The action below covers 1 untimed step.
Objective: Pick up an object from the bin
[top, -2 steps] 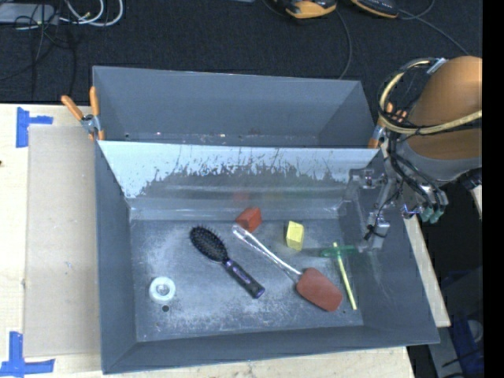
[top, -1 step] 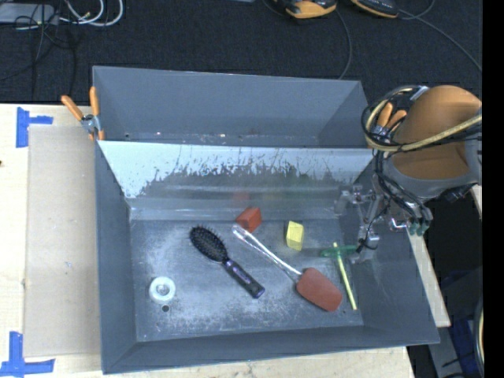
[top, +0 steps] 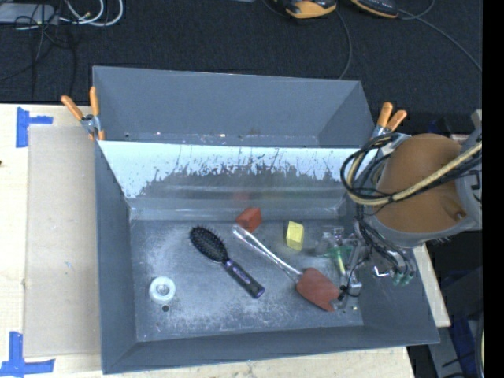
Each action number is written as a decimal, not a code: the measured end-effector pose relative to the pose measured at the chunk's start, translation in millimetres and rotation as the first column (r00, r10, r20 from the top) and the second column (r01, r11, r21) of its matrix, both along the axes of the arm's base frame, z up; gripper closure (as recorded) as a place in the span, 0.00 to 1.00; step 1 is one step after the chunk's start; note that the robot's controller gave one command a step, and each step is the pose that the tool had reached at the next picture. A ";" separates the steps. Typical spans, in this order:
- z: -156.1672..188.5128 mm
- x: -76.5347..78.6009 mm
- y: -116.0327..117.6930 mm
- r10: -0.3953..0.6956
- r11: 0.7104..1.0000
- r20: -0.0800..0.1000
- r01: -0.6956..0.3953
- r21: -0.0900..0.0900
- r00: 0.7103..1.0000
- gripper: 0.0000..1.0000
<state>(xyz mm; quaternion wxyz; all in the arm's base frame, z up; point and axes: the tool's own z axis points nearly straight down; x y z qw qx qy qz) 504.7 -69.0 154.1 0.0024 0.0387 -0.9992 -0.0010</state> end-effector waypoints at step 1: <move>-13.2 53.9 -44.8 -0.027 1.000 0.006 0.027 0.000 1.000 0.00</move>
Offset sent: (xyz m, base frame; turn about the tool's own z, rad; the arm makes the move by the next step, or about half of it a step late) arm -0.0272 -0.0155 -0.0841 0.0751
